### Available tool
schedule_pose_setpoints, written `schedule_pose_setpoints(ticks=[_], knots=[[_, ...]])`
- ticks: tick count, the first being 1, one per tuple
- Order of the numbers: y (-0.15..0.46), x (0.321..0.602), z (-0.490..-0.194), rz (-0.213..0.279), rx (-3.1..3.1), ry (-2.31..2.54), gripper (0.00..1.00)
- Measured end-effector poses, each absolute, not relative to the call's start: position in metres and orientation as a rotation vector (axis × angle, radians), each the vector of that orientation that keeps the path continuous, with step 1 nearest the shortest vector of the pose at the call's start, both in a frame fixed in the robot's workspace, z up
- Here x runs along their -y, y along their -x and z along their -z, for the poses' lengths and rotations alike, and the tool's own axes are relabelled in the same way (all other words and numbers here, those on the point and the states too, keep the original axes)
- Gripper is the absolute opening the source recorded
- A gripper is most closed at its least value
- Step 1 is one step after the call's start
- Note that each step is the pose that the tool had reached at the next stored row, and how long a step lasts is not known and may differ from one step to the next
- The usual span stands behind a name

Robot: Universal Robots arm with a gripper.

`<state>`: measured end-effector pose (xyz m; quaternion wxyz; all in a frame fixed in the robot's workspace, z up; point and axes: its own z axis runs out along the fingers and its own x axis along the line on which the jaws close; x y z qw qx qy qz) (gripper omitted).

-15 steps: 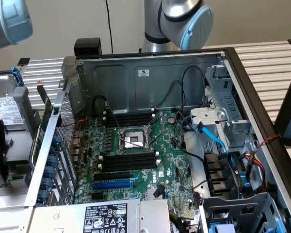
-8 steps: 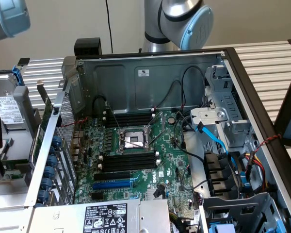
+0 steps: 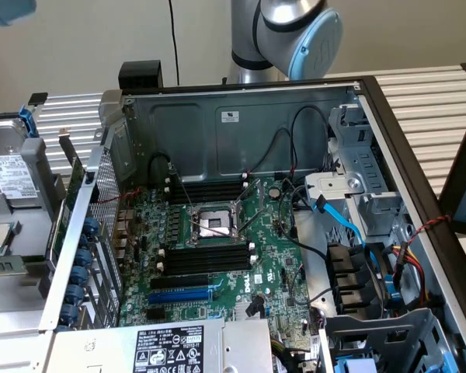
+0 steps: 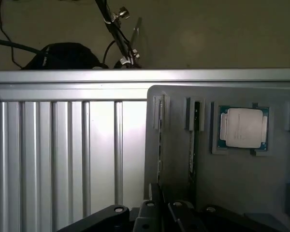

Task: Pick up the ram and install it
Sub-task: 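Pick up the ram and move it above insertion slot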

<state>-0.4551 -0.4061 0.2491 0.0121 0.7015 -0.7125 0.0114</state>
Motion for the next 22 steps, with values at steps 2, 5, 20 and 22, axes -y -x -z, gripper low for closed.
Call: schedule_pose_setpoints(ticks=[2, 5, 20, 22], knots=[[0.455, 0.408, -0.258, -0.036, 2.221, -2.187, 0.13], [0.454, 0.411, -0.272, -0.036, 2.221, -2.187, 0.13], [0.407, 0.437, -0.34, -0.033, 2.22, -2.186, 0.13], [0.4, 0.44, -0.349, -0.033, 2.22, -2.186, 0.13]])
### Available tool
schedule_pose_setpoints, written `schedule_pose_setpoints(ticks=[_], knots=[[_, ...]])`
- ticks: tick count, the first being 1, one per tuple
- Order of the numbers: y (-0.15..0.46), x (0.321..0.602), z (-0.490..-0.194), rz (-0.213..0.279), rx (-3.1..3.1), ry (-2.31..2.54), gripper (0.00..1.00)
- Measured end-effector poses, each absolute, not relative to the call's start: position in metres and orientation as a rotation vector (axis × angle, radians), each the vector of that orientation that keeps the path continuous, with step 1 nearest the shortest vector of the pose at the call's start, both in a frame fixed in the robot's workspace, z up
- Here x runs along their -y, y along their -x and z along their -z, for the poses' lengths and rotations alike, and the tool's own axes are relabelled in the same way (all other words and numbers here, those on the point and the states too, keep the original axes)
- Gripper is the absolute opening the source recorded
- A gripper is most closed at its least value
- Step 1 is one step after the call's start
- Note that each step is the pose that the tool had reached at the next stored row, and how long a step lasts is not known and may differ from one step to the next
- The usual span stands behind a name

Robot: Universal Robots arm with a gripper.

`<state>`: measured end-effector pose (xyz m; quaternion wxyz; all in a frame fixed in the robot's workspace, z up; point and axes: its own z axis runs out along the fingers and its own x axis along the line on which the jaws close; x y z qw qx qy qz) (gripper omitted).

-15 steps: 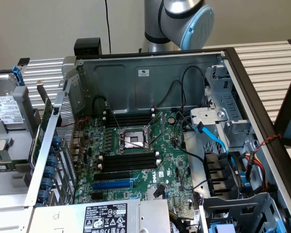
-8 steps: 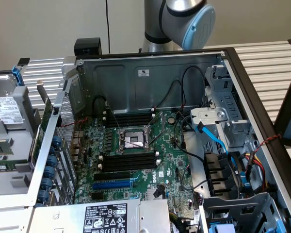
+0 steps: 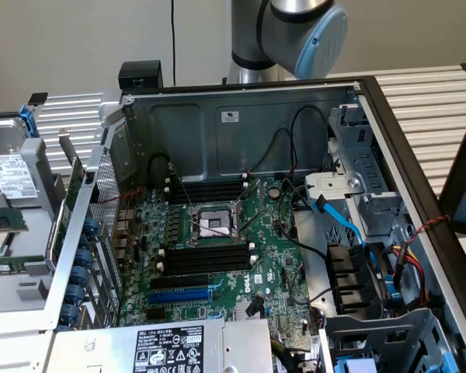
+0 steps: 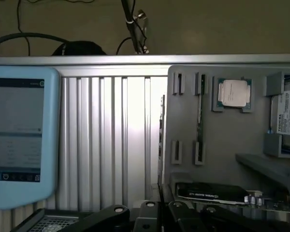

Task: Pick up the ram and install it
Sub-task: 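Pick up the ram and move it above insertion slot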

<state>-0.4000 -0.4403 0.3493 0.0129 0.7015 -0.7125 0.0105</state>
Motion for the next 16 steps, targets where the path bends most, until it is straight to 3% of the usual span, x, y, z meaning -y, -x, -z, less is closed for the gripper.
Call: schedule_pose_setpoints(ticks=[16], knots=[[0.342, 0.463, -0.422, -0.027, 2.218, -2.184, 0.13]])
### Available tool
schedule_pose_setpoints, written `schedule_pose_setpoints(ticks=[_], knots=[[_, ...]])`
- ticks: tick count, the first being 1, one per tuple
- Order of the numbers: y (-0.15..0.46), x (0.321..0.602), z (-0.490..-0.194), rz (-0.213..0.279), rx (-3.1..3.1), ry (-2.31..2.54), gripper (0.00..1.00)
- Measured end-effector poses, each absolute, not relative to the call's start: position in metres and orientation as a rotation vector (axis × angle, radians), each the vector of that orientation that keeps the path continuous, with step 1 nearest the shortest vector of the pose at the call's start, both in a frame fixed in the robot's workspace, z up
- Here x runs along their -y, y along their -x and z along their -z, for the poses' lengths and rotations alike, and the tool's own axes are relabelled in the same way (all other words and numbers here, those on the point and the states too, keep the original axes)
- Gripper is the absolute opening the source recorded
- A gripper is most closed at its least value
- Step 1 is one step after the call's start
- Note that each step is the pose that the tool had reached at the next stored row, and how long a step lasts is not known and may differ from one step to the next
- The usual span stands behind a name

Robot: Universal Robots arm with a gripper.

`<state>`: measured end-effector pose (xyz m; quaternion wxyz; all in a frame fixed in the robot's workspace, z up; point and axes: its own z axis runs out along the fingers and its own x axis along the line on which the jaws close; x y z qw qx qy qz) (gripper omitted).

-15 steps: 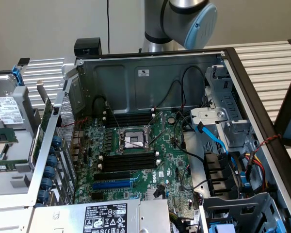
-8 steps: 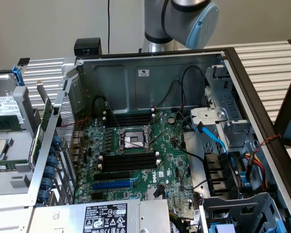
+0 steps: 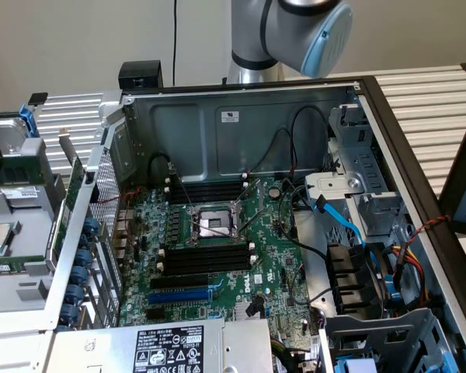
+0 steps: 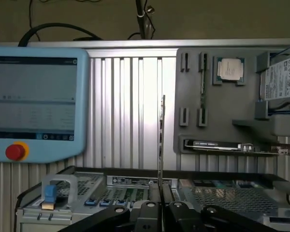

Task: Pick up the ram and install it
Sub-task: 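Pick up the ram and move it above insertion slot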

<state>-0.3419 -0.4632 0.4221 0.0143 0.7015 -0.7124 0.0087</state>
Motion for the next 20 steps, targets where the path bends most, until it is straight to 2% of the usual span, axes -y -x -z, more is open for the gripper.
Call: schedule_pose_setpoints(ticks=[8, 20], knots=[[0.314, 0.468, -0.455, -0.021, 2.214, -2.183, 0.13], [0.262, 0.468, -0.462, -0.019, 2.209, -2.188, 0.13]])
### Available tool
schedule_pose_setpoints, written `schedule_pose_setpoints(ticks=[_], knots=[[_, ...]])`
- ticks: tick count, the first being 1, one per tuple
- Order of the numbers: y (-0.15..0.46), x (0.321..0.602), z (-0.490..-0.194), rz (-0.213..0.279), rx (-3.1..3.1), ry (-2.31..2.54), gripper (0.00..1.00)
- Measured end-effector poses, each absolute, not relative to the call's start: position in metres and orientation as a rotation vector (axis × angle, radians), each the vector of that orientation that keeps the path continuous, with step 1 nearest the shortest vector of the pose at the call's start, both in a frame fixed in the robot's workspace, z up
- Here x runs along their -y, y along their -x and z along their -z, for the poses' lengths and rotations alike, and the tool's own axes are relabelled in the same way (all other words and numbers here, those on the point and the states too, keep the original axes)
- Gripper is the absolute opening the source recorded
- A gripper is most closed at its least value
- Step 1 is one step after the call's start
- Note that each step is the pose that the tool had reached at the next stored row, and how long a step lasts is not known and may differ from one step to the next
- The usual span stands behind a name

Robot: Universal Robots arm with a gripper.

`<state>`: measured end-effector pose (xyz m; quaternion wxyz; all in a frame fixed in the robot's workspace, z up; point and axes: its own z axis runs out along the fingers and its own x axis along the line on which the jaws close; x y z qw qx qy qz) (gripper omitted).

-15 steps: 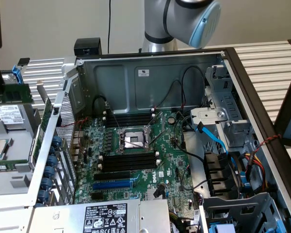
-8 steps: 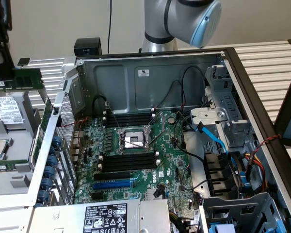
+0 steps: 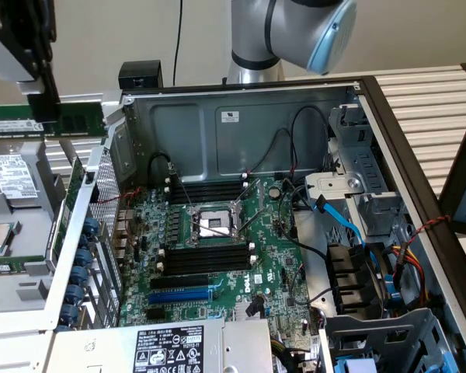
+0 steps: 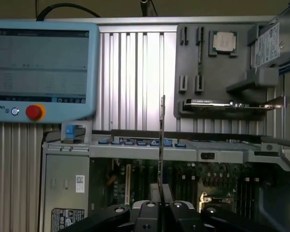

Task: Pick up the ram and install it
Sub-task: 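Pick up the ram and move it above insertion slot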

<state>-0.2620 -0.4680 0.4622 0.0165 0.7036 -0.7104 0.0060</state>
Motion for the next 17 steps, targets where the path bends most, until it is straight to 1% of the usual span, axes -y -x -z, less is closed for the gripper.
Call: schedule_pose_setpoints(ticks=[5, 17], knots=[[0.241, 0.467, -0.463, -0.019, 2.209, -2.187, 0.13], [0.207, 0.447, -0.463, -0.029, 2.204, -2.183, 0.13]])
